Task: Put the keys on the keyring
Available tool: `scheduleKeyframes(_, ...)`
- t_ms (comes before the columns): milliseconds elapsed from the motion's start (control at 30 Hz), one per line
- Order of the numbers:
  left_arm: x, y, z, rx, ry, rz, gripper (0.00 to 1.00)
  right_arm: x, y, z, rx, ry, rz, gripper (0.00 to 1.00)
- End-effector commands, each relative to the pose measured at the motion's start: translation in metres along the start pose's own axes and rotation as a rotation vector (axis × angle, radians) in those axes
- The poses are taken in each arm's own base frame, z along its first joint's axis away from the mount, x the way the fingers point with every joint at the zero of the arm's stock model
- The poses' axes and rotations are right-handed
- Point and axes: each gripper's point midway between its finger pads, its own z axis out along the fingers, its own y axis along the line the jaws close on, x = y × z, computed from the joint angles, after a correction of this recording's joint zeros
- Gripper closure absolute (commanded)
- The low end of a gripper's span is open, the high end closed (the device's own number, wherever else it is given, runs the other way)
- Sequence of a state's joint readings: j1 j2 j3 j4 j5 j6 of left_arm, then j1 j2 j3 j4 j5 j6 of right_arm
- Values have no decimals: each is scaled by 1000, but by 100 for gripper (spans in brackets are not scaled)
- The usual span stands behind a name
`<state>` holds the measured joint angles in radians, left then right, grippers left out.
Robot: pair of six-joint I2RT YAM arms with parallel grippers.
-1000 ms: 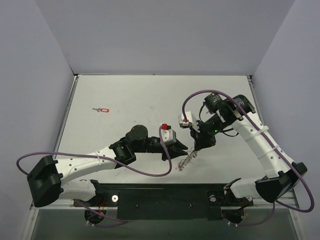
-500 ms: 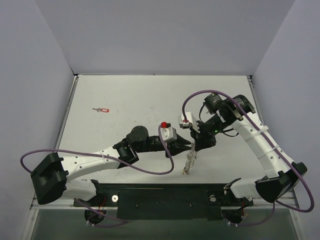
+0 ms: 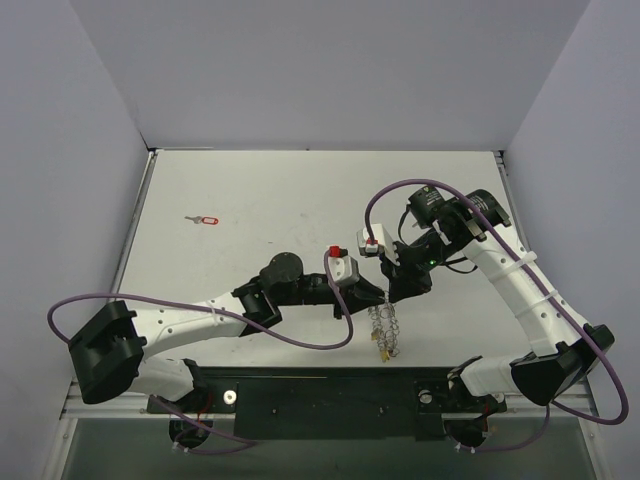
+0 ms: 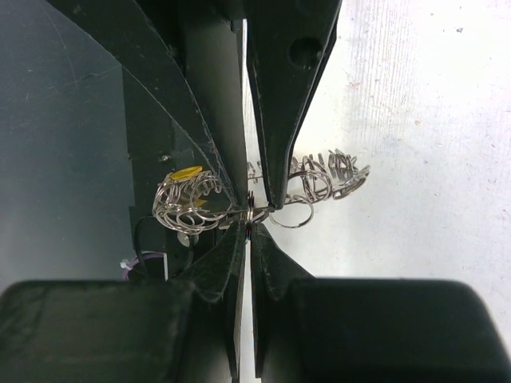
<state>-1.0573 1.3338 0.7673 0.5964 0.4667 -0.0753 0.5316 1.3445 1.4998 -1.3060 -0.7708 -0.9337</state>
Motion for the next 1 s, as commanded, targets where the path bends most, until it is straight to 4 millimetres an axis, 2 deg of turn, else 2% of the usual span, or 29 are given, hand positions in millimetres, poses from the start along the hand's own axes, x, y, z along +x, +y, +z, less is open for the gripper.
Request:
scheduleKeyframes(0, -25, -8, 9, 50, -70, 20, 72, -2, 18, -4, -52, -22, 13, 100)
scheduleKeyframes(700, -33, -11, 9, 51, -101, 8, 76, -2, 19, -3, -57, -24, 17, 100)
scheduleKeyframes(867, -31, -14, 11, 72, -93, 3, 84, -2, 18, -3, -58, -25, 18, 100)
scheduleKeyframes(933, -31, -15, 11, 85, -89, 6, 100, -2, 18, -2, -60, -23, 23, 100)
scheduleKeyframes(967, -29, -15, 12, 87, -82, 2, 100, -2, 19, -3, -59, -26, 20, 100)
